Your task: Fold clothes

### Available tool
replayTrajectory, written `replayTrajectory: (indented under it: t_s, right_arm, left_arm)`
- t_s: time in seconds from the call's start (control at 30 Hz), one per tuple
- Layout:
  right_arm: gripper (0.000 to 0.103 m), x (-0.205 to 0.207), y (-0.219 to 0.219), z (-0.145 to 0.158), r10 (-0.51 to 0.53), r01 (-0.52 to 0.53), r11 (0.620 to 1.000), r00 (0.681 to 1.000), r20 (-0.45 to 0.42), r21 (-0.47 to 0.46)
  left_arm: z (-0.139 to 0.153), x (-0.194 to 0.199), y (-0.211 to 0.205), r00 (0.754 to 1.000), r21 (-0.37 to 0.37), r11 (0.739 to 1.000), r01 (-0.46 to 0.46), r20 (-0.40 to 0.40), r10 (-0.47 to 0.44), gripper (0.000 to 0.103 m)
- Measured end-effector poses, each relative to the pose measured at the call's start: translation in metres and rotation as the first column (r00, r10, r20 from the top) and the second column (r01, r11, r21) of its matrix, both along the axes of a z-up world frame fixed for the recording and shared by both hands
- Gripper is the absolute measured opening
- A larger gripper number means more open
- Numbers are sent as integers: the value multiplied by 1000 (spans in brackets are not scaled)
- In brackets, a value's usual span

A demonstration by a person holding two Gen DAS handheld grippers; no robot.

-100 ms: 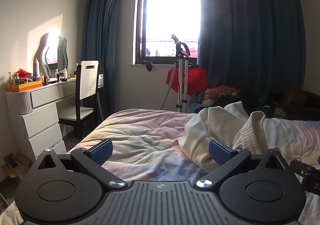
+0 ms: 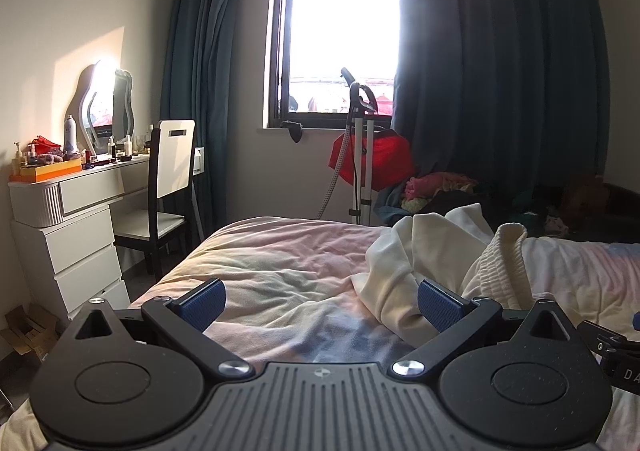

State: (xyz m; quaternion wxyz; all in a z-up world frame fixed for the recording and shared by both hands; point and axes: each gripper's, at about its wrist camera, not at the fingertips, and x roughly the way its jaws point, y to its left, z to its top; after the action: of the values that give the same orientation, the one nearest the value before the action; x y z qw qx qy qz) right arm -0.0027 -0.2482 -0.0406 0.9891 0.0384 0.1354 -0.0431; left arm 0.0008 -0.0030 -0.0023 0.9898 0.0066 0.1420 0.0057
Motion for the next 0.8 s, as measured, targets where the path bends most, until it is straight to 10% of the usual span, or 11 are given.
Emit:
replayTrajectory:
  t_s: [0.8]
  right_arm:
    - [92,-3,-4,-2,9,-9,1000,1000,-13,13]
  left_arm:
    - [-6,9,-18,1000,20,1000,-15,-22,16,103]
